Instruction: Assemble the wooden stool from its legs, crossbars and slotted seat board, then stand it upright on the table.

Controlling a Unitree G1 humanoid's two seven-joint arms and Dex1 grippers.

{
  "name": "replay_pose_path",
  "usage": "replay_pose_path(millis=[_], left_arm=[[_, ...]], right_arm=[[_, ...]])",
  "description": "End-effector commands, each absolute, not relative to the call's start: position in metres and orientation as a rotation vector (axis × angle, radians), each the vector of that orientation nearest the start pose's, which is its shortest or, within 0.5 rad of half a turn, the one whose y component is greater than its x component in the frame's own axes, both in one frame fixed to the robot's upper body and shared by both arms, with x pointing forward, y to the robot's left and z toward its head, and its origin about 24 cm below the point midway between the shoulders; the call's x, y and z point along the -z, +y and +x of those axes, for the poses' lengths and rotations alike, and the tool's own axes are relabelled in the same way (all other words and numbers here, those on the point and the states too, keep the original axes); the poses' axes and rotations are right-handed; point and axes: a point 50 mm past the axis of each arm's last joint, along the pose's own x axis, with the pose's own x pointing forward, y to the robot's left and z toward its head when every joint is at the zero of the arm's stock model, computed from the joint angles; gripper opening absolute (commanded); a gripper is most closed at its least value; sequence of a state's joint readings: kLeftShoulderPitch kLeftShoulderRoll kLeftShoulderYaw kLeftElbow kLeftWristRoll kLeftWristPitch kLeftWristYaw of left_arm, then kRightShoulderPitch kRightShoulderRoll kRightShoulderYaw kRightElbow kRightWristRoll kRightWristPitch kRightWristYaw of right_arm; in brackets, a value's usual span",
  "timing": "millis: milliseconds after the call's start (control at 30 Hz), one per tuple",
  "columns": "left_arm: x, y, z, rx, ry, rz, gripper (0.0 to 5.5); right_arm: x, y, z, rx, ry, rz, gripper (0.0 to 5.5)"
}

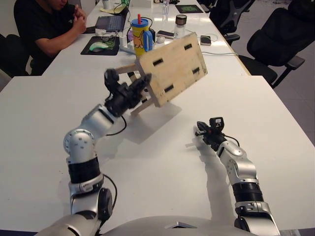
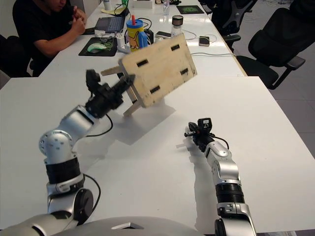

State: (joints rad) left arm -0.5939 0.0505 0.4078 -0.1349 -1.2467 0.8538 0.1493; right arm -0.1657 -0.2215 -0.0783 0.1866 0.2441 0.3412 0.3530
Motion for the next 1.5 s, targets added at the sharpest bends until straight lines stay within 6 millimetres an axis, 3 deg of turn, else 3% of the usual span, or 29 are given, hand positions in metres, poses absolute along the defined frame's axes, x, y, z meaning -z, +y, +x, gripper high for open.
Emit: replay_pose_path(millis=[33, 267, 400, 567, 667, 733, 833, 933, 1000, 1100, 1200, 1267, 1367, 1500], left_arm=[[-0.247, 0.178, 0.331, 0.433, -0.115, -1.24, 1.33], [-0.188, 0.194, 0.34, 0.251, 0.082, -1.238, 1.32], [-0.159, 0.206, 0.339, 0.152, 0.153, -1.219, 2.14], [-0.148, 0.227, 0.334, 0.088, 0.097, -1.24, 2.79], [-0.158, 0.244, 0.324, 0.09, -0.069, -1.274, 3.28], [-0.161, 0.257, 0.315, 0.082, -0.196, -1.275, 3.32], [-0.145, 0.263, 0.306, 0.062, -0.219, -1.283, 3.32], [-0.121, 0.268, 0.29, 0.051, -0.182, -1.118, 3.32], [-0.114, 0.248, 0.272, 0.295, -0.107, -0.974, 3.32], [-0.108, 0.195, 0.238, 0.773, 0.129, -0.773, 2.96], [-0.111, 0.178, 0.226, 0.988, 0.23, -0.665, 2.54], [-0.112, 0.172, 0.228, 1.062, 0.278, -0.545, 2.18], [-0.107, 0.167, 0.253, 1.052, 0.293, -0.331, 1.75], [-0.095, 0.19, 0.308, 0.874, 0.286, 0.047, 1.15]], right_arm=[[-0.007, -0.175, 0.275, -0.296, 0.421, 0.122, 0.0], [-0.009, -0.169, 0.279, -0.305, 0.42, 0.12, 0.0], [-0.01, -0.17, 0.28, -0.303, 0.423, 0.118, 0.0], [-0.008, -0.171, 0.278, -0.305, 0.433, 0.119, 0.0], [-0.007, -0.171, 0.277, -0.311, 0.443, 0.12, 0.0], [-0.006, -0.172, 0.276, -0.308, 0.446, 0.119, 0.0], [-0.004, -0.174, 0.274, -0.301, 0.455, 0.119, 0.0], [-0.004, -0.173, 0.275, -0.311, 0.456, 0.114, 0.0], [-0.005, -0.173, 0.276, -0.312, 0.453, 0.113, 0.0], [-0.005, -0.177, 0.276, -0.301, 0.45, 0.106, 0.0], [-0.004, -0.179, 0.276, -0.3, 0.453, 0.1, 0.0], [-0.005, -0.179, 0.277, -0.302, 0.452, 0.095, 0.0], [-0.005, -0.176, 0.28, -0.307, 0.451, 0.095, 0.0], [-0.006, -0.167, 0.285, -0.346, 0.448, 0.09, 0.0]])
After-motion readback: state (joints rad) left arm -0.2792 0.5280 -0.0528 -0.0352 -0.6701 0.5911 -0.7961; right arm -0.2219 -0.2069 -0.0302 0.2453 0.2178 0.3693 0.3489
